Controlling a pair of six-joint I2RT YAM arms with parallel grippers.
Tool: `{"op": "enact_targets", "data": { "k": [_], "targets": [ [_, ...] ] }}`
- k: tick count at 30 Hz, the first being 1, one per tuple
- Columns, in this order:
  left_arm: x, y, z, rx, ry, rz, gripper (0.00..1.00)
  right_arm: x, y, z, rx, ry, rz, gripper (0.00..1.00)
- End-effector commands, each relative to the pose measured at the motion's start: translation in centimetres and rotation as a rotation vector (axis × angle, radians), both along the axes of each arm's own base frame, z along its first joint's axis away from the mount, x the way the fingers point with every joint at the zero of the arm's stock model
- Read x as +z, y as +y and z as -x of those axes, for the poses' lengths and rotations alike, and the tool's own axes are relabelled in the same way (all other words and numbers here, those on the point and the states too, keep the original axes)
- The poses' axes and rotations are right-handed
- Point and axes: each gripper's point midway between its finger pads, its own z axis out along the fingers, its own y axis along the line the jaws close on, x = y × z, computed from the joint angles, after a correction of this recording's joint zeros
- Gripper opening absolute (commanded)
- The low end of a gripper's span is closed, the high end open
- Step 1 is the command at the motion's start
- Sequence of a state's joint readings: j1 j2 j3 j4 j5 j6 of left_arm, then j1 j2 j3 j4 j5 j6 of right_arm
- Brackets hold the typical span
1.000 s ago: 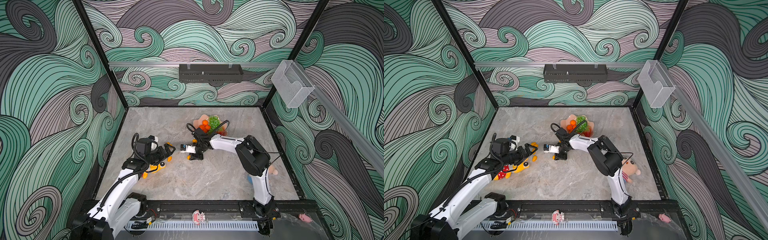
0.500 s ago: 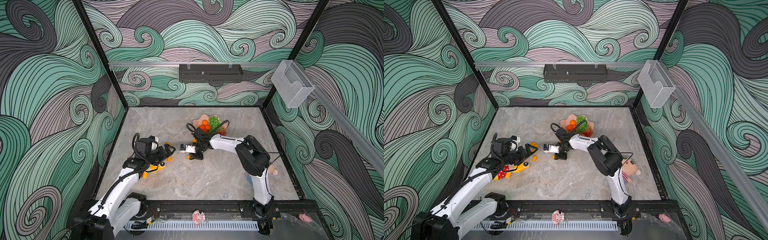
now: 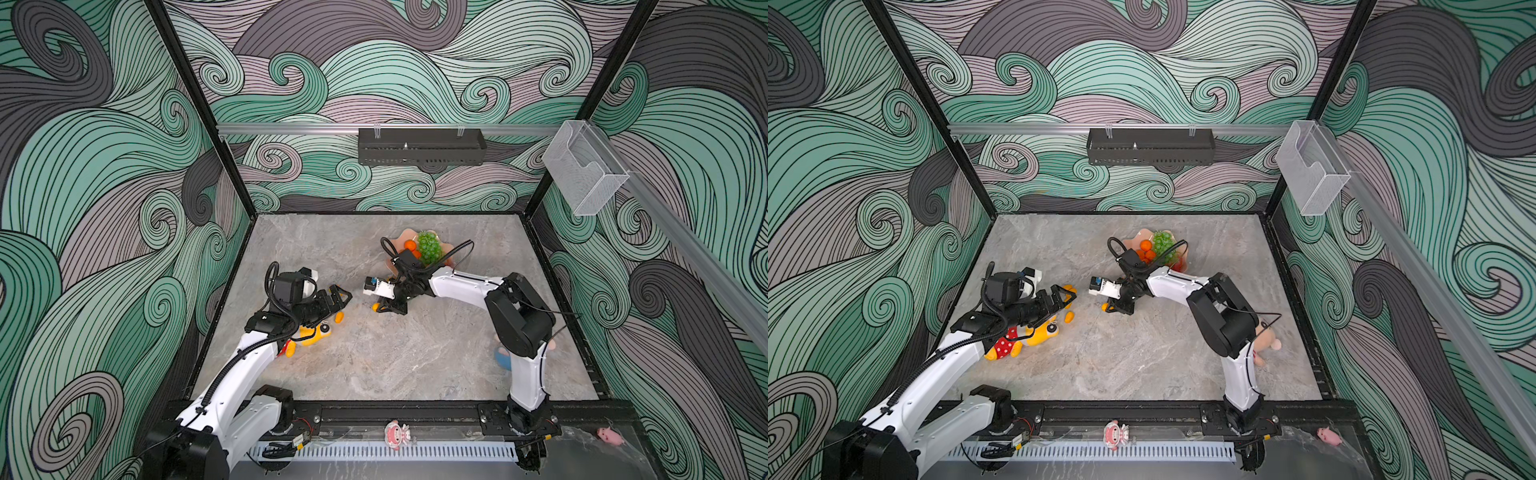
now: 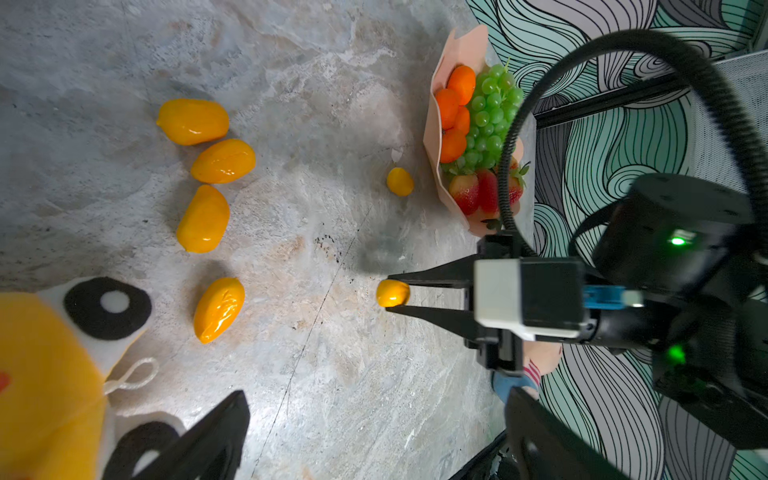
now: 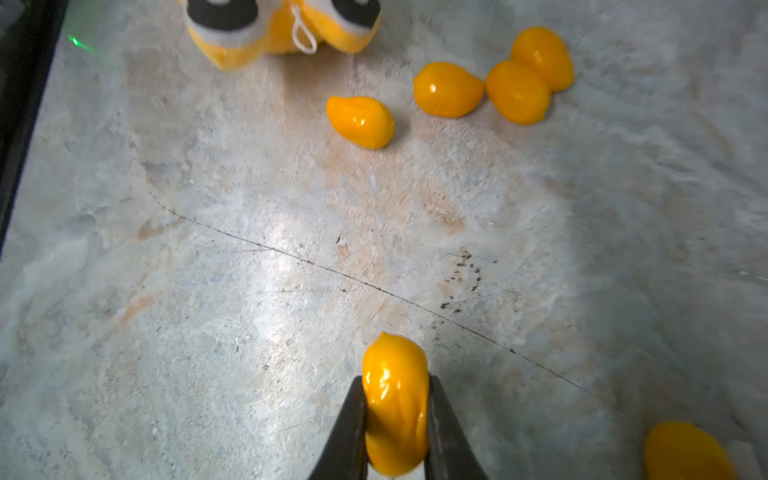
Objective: Place and organize the fake fruits in the fruit bowl
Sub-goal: 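Lift the yellow fruit and carry it over the pink bowl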
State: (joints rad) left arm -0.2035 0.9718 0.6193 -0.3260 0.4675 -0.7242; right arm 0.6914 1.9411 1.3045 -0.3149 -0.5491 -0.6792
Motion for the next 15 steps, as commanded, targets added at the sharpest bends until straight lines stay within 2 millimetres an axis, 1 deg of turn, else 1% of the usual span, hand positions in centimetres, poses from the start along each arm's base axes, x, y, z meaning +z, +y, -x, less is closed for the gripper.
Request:
{"op": "enact_targets", "data": {
  "k": [1, 3, 5, 8, 12, 15],
  "targets": [
    [2.1, -0.9, -1.5, -0.035, -0.052, 0.024, 0.99, 4.6, 0.2, -1.3, -0.068, -0.025, -0.144, 0.14],
    [2.4, -1.3, -2.1, -0.044, -0.045, 0.025, 0.99, 5.7, -0.5, -2.3, -0.128, -0.040, -0.180, 0.15],
    [2.8, -1.9, -2.9, -0.053, -0.053, 0.028, 0.99, 6.8, -1.5, -3.8, -0.213, -0.059, -0.208, 0.15],
    [3.4, -3.1, -4.0, -0.072, -0.070, 0.028, 0.99, 7.8, -3.2, -5.9, -0.327, -0.094, -0.211, 0.15],
    [3.7, -4.9, -5.4, -0.099, -0.078, 0.025, 0.99, 8.1, -5.4, -8.5, -0.468, -0.135, -0.176, 0.15],
    [4.0, -6.5, -6.4, -0.119, -0.087, 0.025, 0.99, 7.7, -6.9, -10.0, -0.556, -0.132, -0.144, 0.14]
  ]
}}
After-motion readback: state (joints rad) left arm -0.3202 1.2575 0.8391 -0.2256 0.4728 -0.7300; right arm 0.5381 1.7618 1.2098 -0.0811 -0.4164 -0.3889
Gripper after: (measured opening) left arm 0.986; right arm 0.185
